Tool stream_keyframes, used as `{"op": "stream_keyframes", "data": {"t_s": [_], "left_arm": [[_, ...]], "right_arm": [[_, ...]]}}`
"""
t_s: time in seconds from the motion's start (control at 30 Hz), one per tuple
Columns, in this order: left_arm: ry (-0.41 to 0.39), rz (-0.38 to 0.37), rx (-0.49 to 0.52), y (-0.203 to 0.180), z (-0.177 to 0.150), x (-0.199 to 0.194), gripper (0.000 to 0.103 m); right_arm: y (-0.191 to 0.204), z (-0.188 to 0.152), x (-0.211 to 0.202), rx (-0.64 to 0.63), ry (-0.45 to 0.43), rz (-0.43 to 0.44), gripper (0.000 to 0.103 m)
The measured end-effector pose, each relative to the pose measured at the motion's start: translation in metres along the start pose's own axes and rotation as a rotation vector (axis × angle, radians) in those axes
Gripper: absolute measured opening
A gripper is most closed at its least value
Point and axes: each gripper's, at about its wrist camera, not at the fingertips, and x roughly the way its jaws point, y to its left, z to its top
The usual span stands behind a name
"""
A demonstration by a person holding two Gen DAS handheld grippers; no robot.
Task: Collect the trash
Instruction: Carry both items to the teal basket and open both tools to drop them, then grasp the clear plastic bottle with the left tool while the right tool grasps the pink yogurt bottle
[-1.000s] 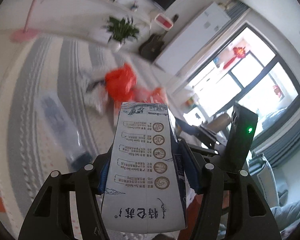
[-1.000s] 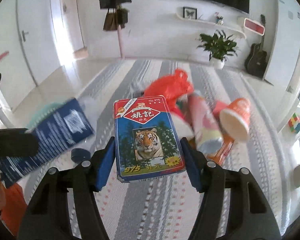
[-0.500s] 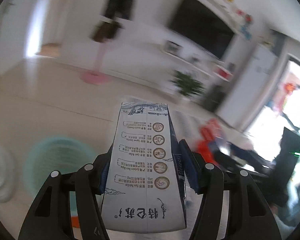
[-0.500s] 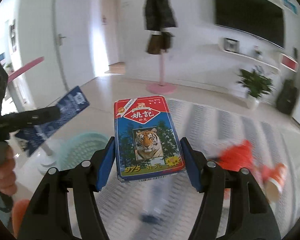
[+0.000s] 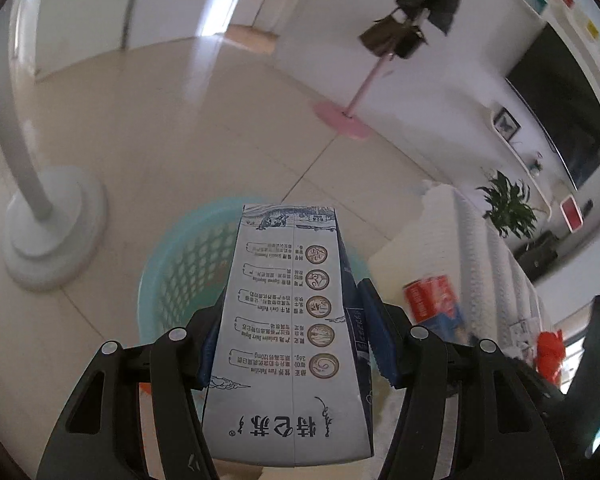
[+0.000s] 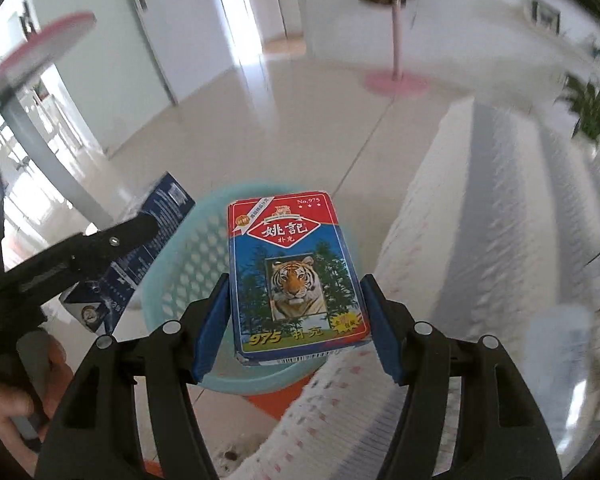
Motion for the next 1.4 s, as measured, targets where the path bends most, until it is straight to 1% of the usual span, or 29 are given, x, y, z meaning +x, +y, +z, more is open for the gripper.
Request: {"op": "stream_keyframes", "data": {"t_s": [0.03,0.1,0.13,0.17,0.2,0.23,0.37,0.43,0.5,0.53,0.63,0.73,0.83,0.87,0.93,0.97,1.0,1.07,1.17,1.3,1.4], "left_arm": [[0.012,0.007,-0.009,-0.002,0.000,0.008,0.058],[0.045,0.006,-0.041,0.007,-0.005,0.014,0.058],[0.045,0.006,-0.052,0.009,-0.003,0.016,0.058],[0.025,0.023,-0.050,0.009,0.000,0.013,0.060],[0.011,0.038,-0.042,0.015,-0.001,0.013,0.067],[-0.004,0.057,-0.031,0.014,0.000,0.009,0.071],[-0.026,0.047,-0.007,0.011,-0.004,0.004,0.071],[-0.043,0.045,0.012,0.009,-0.008,-0.004,0.070],[-0.054,0.023,0.026,0.002,-0.009,-0.010,0.070],[-0.059,0.010,0.035,-0.001,-0.010,-0.014,0.070],[-0.077,-0.028,0.067,-0.028,-0.012,-0.027,0.070],[-0.093,-0.084,0.102,-0.057,-0.020,-0.044,0.070],[-0.095,-0.150,0.149,-0.094,-0.031,-0.059,0.070],[-0.088,-0.179,0.176,-0.112,-0.037,-0.063,0.070],[-0.074,-0.216,0.208,-0.136,-0.046,-0.064,0.072],[-0.061,-0.245,0.232,-0.153,-0.054,-0.063,0.073],[-0.046,-0.257,0.250,-0.166,-0.060,-0.062,0.075],[-0.018,-0.270,0.303,-0.195,-0.078,-0.057,0.079],[0.013,-0.265,0.353,-0.221,-0.098,-0.044,0.083],[0.103,-0.263,0.344,-0.241,-0.118,-0.014,0.083],[0.161,-0.261,0.304,-0.247,-0.129,0.009,0.083]], "right_arm": [[0.001,-0.001,0.009,0.006,0.018,-0.001,0.061],[0.001,-0.002,0.020,0.007,0.039,-0.002,0.062],[0.000,-0.002,0.025,0.011,0.052,0.000,0.063],[0.001,-0.002,0.030,0.016,0.060,0.004,0.063],[0.001,-0.001,0.033,0.021,0.066,0.004,0.063],[0.001,-0.001,0.034,0.029,0.068,0.004,0.064],[-0.001,-0.002,0.030,0.036,0.055,0.005,0.065],[-0.006,-0.004,0.020,0.038,0.039,0.003,0.065],[-0.014,-0.005,0.010,0.040,0.022,0.003,0.065],[-0.017,-0.007,-0.001,0.043,0.004,0.001,0.065],[-0.025,-0.007,-0.026,0.058,-0.040,0.004,0.065],[-0.037,-0.008,-0.069,0.060,-0.122,-0.013,0.065],[-0.052,-0.012,-0.111,0.059,-0.205,-0.054,0.065],[-0.058,-0.013,-0.124,0.059,-0.230,-0.073,0.065],[-0.072,-0.021,-0.154,0.062,-0.281,-0.120,0.065],[-0.079,-0.024,-0.164,0.067,-0.296,-0.136,0.065],[-0.090,-0.030,-0.177,0.076,-0.313,-0.157,0.065],[-0.111,-0.042,-0.199,0.100,-0.339,-0.200,0.065],[-0.149,-0.063,-0.227,0.157,-0.363,-0.244,0.065],[-0.210,-0.098,-0.259,0.240,-0.376,-0.319,0.065],[-0.246,-0.120,-0.270,0.291,-0.366,-0.359,0.065]]}}
